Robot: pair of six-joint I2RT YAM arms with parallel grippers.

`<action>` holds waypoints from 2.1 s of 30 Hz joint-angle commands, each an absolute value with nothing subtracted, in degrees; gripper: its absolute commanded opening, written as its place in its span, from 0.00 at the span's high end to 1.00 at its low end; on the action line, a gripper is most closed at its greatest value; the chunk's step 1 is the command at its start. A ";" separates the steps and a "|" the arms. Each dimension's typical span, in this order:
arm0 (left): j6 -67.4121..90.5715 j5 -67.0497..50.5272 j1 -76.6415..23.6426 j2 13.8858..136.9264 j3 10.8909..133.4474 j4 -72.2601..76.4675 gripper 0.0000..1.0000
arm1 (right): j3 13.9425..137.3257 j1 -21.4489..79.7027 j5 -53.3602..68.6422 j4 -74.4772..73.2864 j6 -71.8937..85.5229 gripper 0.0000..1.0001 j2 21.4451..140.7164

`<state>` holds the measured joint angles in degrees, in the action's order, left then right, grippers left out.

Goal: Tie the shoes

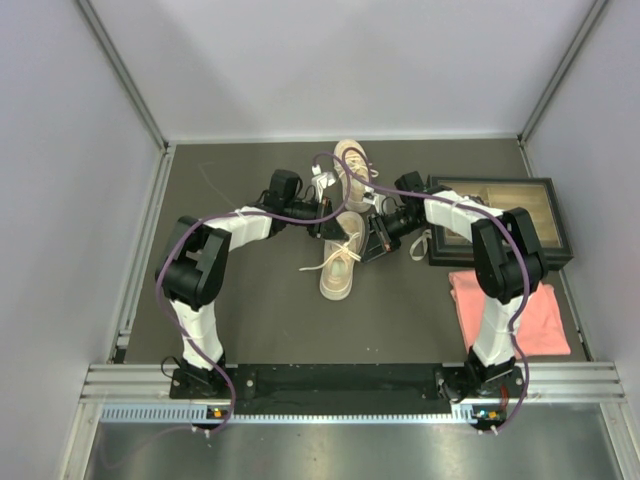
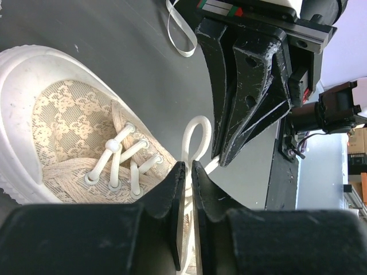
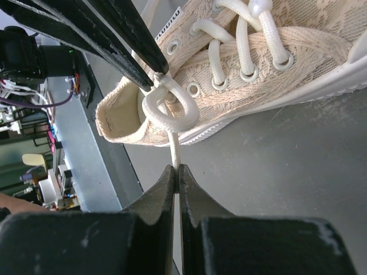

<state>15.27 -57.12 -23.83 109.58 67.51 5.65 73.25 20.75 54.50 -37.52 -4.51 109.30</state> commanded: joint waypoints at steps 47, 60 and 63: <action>8.79 -57.75 -24.34 110.39 71.37 1.14 0.65 | 75.15 20.30 55.37 -37.44 -5.98 1.00 109.34; 9.75 -58.10 -24.35 110.39 71.37 3.24 1.00 | 75.06 20.39 55.20 -37.71 -6.33 1.00 109.34; 10.81 -57.22 -23.65 109.87 71.19 5.35 1.00 | 74.97 20.30 55.20 -37.79 -6.33 1.00 109.34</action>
<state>10.02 -56.38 -24.58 110.54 69.67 1.30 73.28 20.71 54.43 -37.56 -4.97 109.30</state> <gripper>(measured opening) 0.010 0.012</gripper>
